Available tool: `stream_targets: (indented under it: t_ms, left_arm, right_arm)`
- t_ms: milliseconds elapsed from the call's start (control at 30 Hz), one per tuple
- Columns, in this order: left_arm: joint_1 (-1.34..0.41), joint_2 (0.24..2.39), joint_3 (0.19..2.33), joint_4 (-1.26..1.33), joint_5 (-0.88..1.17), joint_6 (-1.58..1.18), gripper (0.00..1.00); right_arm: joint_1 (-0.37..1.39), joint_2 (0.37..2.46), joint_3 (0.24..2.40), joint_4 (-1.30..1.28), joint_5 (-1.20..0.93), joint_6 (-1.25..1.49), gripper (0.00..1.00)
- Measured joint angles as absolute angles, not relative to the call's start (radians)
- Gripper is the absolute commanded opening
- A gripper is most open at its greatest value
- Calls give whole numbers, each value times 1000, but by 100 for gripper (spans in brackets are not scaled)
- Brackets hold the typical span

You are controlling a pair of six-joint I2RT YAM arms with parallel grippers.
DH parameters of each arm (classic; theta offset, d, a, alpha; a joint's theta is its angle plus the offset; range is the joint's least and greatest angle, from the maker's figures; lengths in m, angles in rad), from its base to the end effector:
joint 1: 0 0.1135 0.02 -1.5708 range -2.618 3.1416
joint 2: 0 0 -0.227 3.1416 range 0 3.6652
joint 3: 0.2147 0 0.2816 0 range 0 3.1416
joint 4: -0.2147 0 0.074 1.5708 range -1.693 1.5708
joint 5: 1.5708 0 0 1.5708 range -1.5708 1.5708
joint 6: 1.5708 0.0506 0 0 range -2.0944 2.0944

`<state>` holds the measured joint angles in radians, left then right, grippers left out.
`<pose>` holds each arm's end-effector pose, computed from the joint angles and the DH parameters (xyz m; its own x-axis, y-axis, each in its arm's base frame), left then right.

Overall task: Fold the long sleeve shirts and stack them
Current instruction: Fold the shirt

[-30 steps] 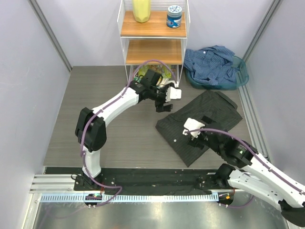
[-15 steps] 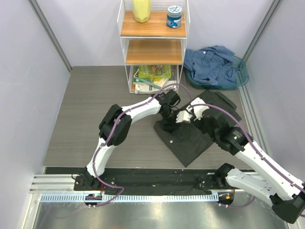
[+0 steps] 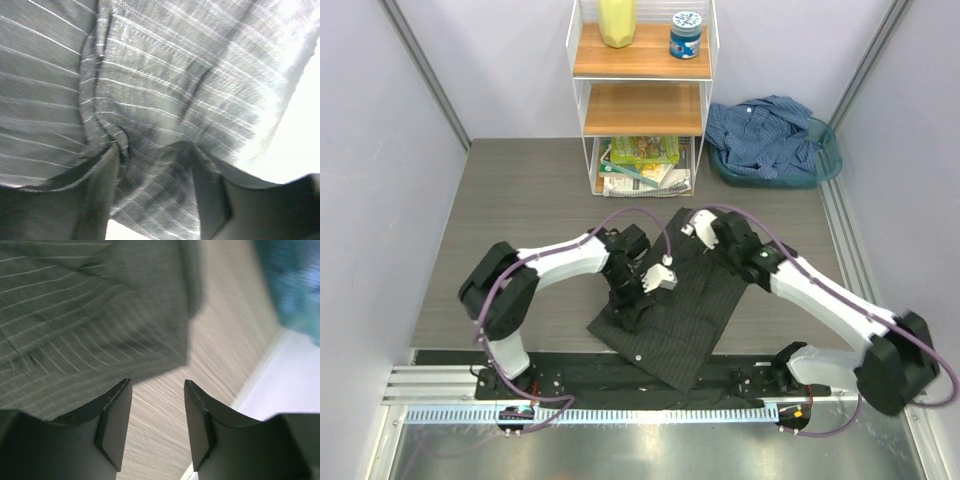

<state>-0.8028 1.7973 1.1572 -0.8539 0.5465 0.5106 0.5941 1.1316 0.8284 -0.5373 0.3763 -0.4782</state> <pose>0.2148 -0.2603 0.1016 -0.2904 0.9017 -0.3202 0.8988 0.1423 -0.4146 0.2464 0.1440 0.2039 -0.4020 -0.7880 -0.4663 -0.5659 0.6142 -0.5500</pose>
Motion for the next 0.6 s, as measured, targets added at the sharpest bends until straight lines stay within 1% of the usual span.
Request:
stream_targets:
  t_ms: [67,100,167,200,267,400,600]
  left_arm:
    - [-795,1718,1093,-815,590,405,65]
    - [-790,1662,1054,-781,612,349,66]
    - [-764,1532,982,-719,661,254,68]
    - [-744,1464,949,-677,680,208,69]
    - [-694,1350,898,-605,712,133,71]
    - [-559,1183,832,-506,753,14,72]
    - [-384,1095,802,-483,756,-78,72]
  right_arm:
    - [589,1226,834,-516,334,-489,41]
    - [585,1276,841,-506,306,-496,33]
    - [574,1376,856,-479,255,-511,28]
    - [568,1420,863,-463,233,-521,22]
    - [556,1507,883,-432,201,-534,19]
    - [544,1686,962,-385,167,-557,17]
    - [543,1831,1097,-307,139,-628,16]
